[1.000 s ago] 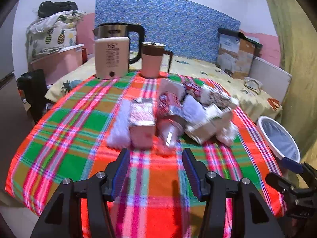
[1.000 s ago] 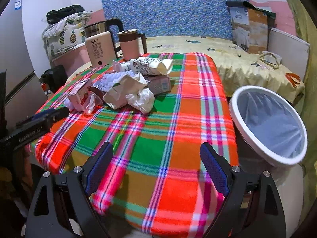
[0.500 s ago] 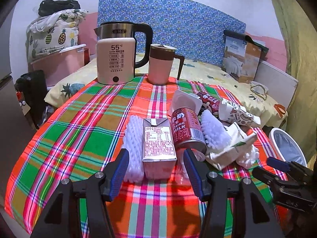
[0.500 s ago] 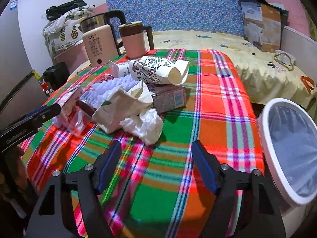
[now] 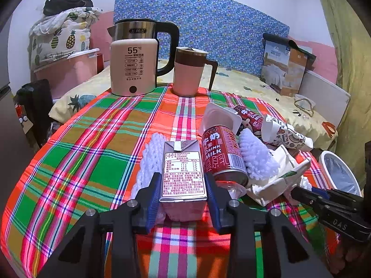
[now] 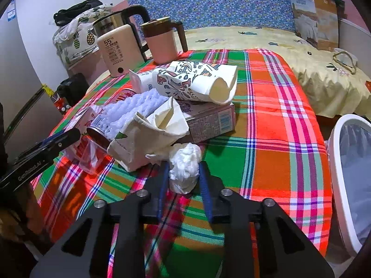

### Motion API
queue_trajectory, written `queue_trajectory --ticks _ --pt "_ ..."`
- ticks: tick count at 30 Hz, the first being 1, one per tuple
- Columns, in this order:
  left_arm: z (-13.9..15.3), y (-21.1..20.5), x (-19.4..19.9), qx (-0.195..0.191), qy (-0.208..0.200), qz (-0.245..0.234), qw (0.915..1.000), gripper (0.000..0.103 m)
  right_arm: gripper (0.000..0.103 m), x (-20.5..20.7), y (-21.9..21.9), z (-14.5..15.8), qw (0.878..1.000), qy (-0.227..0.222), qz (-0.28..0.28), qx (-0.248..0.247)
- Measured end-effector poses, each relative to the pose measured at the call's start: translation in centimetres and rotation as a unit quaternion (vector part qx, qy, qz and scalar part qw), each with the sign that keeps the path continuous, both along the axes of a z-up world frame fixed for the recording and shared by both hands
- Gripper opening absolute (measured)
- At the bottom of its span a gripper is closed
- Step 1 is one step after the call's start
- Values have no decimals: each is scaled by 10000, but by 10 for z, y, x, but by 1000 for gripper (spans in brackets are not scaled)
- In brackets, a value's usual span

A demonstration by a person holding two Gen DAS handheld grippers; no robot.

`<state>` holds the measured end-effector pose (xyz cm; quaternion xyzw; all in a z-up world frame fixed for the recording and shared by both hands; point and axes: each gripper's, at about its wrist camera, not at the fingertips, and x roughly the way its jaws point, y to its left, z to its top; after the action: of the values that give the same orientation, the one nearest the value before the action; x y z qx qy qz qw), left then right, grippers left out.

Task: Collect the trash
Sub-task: 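Carry carton and tissue over the white bin and open both tools to drop them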

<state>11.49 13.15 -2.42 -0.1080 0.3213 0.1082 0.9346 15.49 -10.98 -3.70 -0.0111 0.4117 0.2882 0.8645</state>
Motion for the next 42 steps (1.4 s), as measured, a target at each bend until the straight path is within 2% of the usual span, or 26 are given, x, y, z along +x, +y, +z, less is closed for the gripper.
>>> queue_trajectory --ticks 16,22,27,36,42 --pt "30 -22 -49 -49 -302 -184 9994 37 21 -21 -30 10 9995 99 -275 118" --pt "41 -50 -54 -104 -348 -527 9980 37 21 -25 -48 16 9986 44 -476 212" --pt "44 -84 -42 -161 -312 -963 9947 37 21 -28 -71 21 9969 -48 -746 250" --pt "49 -161 -1 -216 -268 -1928 9806 37 21 -22 -128 24 9891 -227 -1441 216" --pt "50 -221 33 -242 -251 -2639 9639 37 21 -14 -163 20 9811 -202 -1917 147"
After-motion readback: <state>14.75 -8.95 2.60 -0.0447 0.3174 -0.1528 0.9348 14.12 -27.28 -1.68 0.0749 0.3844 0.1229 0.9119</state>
